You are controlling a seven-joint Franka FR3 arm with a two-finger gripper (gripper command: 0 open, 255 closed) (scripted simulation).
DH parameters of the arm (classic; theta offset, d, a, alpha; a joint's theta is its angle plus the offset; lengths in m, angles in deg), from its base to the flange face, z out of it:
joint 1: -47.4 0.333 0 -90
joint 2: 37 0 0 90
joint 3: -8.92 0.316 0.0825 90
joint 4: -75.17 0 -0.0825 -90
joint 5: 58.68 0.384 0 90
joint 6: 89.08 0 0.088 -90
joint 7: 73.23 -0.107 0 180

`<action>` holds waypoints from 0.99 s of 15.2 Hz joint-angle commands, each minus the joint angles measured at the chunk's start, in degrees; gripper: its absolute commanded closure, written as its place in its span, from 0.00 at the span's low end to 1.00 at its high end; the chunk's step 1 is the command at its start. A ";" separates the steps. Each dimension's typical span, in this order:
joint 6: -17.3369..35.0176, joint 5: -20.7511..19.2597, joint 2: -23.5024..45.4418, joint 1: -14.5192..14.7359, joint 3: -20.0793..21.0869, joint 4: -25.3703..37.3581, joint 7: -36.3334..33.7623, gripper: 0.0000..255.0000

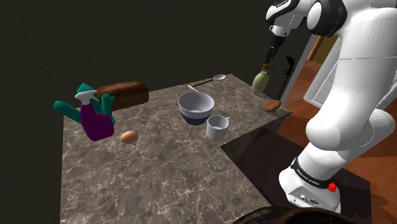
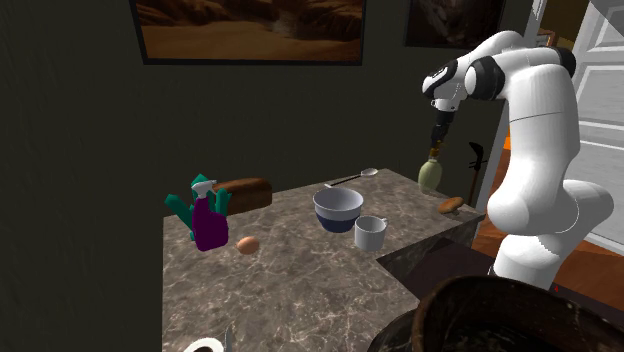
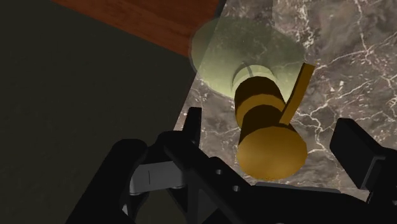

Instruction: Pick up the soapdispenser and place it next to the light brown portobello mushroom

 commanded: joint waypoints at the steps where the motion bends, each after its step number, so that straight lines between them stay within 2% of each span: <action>1: 0.00 0.00 0.00 0.00 0.00 0.01 0.00 0.00; 3: 0.00 0.00 0.00 0.00 0.00 0.00 0.00 0.00; 7: -6.56 -0.81 -1.39 -0.34 -0.45 5.31 -0.63 0.00; 15: -6.56 -0.81 -1.39 -0.34 -0.46 5.31 -0.63 0.00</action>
